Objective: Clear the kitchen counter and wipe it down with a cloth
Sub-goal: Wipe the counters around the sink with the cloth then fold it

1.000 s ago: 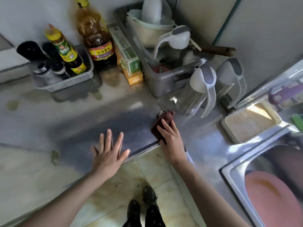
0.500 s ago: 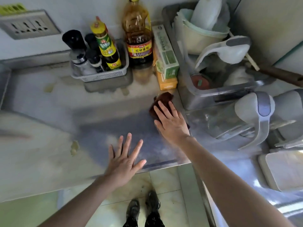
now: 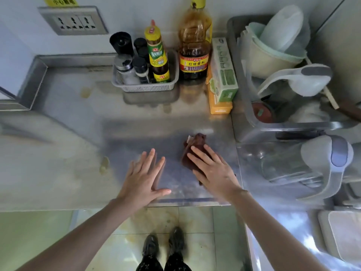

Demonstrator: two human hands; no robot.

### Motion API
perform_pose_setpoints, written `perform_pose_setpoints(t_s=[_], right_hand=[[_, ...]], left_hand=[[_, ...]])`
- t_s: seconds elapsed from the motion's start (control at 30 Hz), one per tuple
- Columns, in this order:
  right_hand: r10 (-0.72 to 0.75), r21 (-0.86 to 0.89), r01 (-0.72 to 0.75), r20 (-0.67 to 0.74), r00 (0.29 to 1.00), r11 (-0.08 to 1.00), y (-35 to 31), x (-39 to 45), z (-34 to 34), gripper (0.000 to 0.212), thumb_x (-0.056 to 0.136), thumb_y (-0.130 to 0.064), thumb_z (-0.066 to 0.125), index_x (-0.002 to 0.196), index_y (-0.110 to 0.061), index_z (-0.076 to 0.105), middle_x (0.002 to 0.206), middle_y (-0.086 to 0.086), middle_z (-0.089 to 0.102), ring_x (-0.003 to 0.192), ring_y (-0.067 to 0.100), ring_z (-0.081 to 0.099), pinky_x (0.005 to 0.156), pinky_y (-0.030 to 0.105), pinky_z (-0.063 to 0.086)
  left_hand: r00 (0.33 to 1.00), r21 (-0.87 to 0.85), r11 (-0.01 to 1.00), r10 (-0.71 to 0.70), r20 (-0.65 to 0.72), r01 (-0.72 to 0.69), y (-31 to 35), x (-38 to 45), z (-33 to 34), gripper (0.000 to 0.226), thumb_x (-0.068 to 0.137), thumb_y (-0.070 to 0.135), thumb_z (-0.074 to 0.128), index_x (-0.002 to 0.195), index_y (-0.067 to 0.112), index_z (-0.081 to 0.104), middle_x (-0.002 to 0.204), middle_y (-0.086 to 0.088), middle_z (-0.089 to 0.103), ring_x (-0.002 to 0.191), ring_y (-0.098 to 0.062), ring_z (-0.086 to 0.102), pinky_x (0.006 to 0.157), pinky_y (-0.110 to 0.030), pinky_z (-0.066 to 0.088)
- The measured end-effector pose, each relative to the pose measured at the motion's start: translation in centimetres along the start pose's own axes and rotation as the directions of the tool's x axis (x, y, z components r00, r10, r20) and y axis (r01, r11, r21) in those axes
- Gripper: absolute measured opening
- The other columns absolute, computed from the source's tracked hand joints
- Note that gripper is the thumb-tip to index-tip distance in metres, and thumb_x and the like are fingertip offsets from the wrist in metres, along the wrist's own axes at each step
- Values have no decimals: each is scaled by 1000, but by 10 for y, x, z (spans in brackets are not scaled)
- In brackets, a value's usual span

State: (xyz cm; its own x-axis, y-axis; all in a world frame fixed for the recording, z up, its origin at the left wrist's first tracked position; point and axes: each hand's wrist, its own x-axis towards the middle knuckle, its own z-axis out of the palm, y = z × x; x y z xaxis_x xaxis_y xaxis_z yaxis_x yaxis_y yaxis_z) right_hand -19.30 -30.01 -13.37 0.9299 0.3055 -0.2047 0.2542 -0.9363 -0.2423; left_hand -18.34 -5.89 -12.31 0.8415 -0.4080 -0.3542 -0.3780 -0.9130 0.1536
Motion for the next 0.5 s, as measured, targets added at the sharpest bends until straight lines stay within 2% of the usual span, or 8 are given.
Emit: perform_pose_setpoints(t_s=[0.07,0.13,0.2,0.3,0.37,0.43,0.5], right_hand=[[92,73,-89,-43,995,993,11,31,-10,49,92,-40,31,138,-26,42,149,-7,35,139,28,31,107,44,37],[170,111,-166,-32,985,980,18,61,-18,48,97,-36,34,144,-29,29,155,-10,18,144,24,12,113,41,22],[210,135,-202,-52,976,970,17,78,-22,49,97,-31,37,145,-28,26,157,-9,13,145,24,6,113,39,17],[207,154,-192,-86,975,969,-2,68,-15,51,94,-22,43,143,-24,32,155,-6,22,144,28,12,114,42,20],[89,109,-78,-104,991,991,-23,43,-4,53,85,-20,53,137,-22,43,149,-3,37,139,32,28,111,46,29],[-45,40,47,-43,998,998,-42,16,4,54,77,-26,59,131,-24,51,142,-4,47,132,30,42,104,44,35],[-137,0,137,24,990,991,-42,8,7,50,79,-35,52,129,-28,51,139,-7,50,128,26,48,101,39,41]], left_hand=[[999,-5,1000,-9,42,9,-4,2,2,100,60,83,23,145,32,2,157,-7,-3,144,-30,2,113,-47,16],[999,-21,1000,-14,32,15,-4,4,2,102,58,83,25,145,33,5,157,-6,0,144,-30,4,113,-43,17],[999,-20,1000,-22,39,23,-5,4,0,103,58,83,30,145,34,6,157,-5,0,144,-28,4,114,-41,15],[999,8,1000,-11,41,11,-6,3,1,101,60,83,29,144,32,6,157,-7,2,144,-29,7,114,-44,15],[1000,21,1000,-9,26,9,-8,3,1,100,62,82,32,144,29,11,156,-9,10,142,-31,16,112,-49,19],[999,12,999,-33,-15,33,-14,4,-4,102,62,83,33,144,26,15,155,-9,16,141,-31,21,110,-51,23],[995,-44,995,-90,-39,88,-25,8,-13,107,59,86,30,145,25,14,156,-7,12,143,-29,16,111,-51,20]])
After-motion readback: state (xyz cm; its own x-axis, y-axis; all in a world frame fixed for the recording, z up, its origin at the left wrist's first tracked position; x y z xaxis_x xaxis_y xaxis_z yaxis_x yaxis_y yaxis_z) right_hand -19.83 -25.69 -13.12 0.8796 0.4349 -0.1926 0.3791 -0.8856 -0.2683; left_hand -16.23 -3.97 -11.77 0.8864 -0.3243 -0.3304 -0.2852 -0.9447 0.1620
